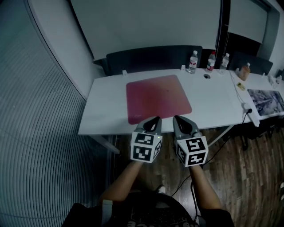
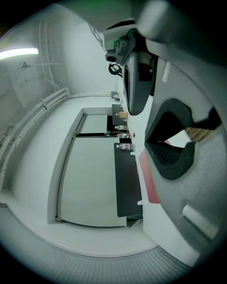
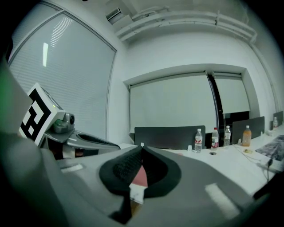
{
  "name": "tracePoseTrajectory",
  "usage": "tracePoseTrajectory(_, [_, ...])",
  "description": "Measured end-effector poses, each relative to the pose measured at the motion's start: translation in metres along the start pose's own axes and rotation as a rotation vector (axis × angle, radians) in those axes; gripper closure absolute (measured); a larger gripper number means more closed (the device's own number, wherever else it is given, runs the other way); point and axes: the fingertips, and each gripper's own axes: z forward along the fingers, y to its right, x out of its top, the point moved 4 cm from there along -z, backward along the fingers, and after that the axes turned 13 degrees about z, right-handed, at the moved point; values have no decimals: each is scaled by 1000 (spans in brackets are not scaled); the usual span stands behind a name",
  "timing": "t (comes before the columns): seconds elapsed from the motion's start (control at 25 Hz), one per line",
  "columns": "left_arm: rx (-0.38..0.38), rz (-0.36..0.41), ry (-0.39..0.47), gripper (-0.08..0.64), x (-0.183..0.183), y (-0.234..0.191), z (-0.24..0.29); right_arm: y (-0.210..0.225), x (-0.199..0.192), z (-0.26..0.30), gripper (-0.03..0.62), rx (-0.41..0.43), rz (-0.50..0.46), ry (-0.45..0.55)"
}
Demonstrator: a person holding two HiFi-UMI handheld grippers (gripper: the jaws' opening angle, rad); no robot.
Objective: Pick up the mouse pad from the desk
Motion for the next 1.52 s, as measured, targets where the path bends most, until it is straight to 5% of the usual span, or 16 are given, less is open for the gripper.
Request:
tracePoseTrajectory(0.6, [26,2,-6,555,11,-22,46,28,7,38,591,19,17,-15])
tracePoseTrajectory(1.52, [-54,-73,-26,555,-21,-163,161,41,6,214,591,-54,-4,-110])
